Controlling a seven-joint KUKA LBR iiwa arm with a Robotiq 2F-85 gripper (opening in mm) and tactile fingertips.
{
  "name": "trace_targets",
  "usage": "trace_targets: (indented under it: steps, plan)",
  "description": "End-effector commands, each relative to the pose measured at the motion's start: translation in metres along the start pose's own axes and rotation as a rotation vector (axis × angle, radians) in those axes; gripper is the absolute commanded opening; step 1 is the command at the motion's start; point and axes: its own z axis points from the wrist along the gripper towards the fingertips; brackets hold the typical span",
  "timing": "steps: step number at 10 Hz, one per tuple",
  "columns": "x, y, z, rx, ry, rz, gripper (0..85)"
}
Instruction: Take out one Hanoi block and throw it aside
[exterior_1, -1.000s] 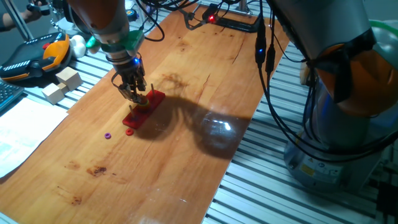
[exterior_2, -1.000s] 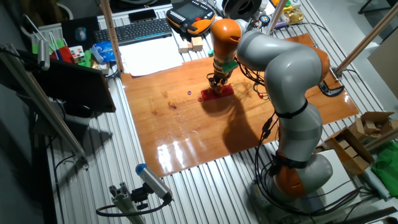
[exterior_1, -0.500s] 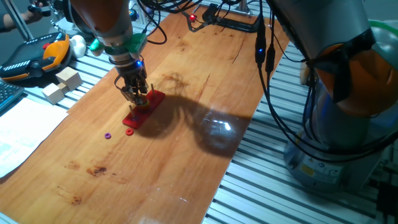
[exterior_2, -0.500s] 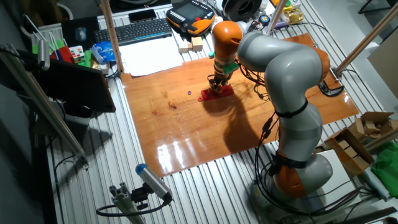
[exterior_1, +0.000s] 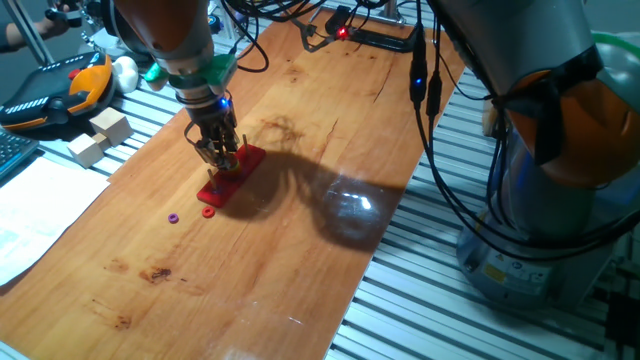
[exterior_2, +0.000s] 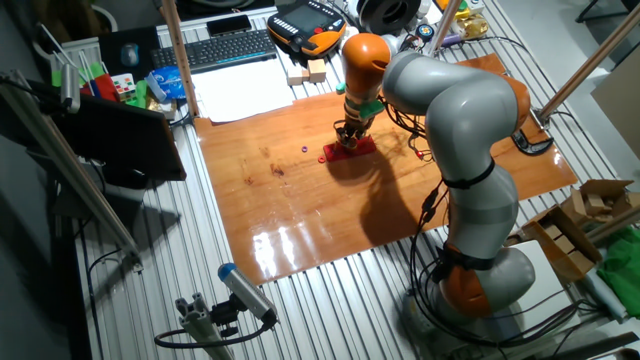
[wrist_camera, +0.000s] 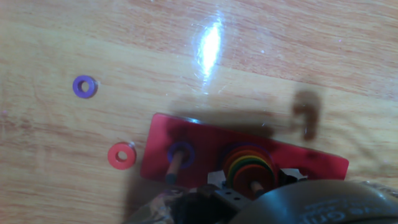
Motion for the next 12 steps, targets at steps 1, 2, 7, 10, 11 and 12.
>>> trace_targets:
  steps: [1, 2, 7, 10, 11, 12]
  plan:
    - [0.0003, -0.0001, 0.0003, -0.001, 0.0, 0.001, 48.3]
    - [0.0005, -0.0002, 0.0004, -0.002, 0.0, 0.001, 47.3]
    - [0.0005, -0.0001, 0.0023, -0.006, -0.004, 0.002, 45.0]
    - [0.0005, -0.0001, 0.0022, -0.008, -0.002, -0.001, 40.3]
    - [0.0005, -0.0001, 0.0022, -0.01, -0.002, -0.004, 38.0]
    - [0.0005, -0.0001, 0.0022, -0.01, -0.002, -0.004, 35.0]
